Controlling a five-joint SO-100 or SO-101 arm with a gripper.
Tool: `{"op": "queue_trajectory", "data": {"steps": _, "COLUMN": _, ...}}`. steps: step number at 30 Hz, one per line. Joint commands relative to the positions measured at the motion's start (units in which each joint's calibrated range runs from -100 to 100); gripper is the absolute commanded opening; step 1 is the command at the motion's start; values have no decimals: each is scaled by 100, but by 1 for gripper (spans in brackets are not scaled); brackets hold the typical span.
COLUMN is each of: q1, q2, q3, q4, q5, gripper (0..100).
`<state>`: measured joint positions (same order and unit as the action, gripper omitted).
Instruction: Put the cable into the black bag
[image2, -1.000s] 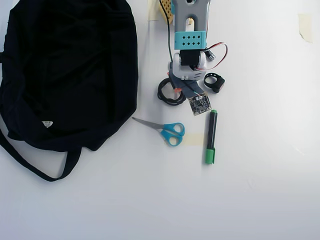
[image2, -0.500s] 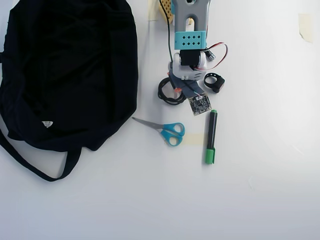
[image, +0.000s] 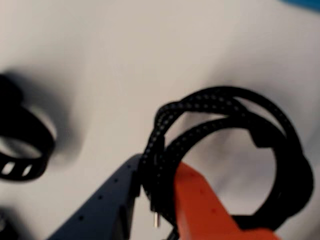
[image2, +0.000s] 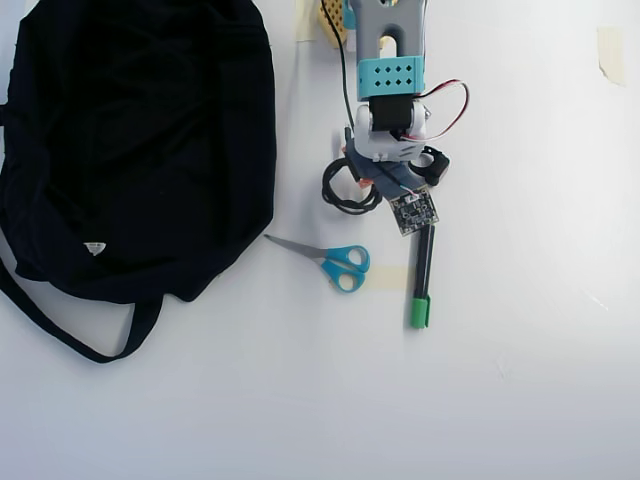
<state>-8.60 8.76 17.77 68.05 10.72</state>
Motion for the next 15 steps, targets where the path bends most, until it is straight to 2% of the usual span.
{"op": "queue_trajectory", "data": {"steps": 1, "q1": -98, "q2": -170, "q3": -815, "q4": 843, "q5": -18, "gripper": 2}}
{"op": "queue_trajectory", "data": {"steps": 11, "q1": -210, "q2": -519, "q3": -2145, "q4": 2988, "q5": 45, "gripper": 2}}
{"op": "queue_trajectory", "data": {"steps": 15, "q1": -285, "q2": -1258, "q3": -2172, "q4": 3108, "q5": 197, "gripper": 2}}
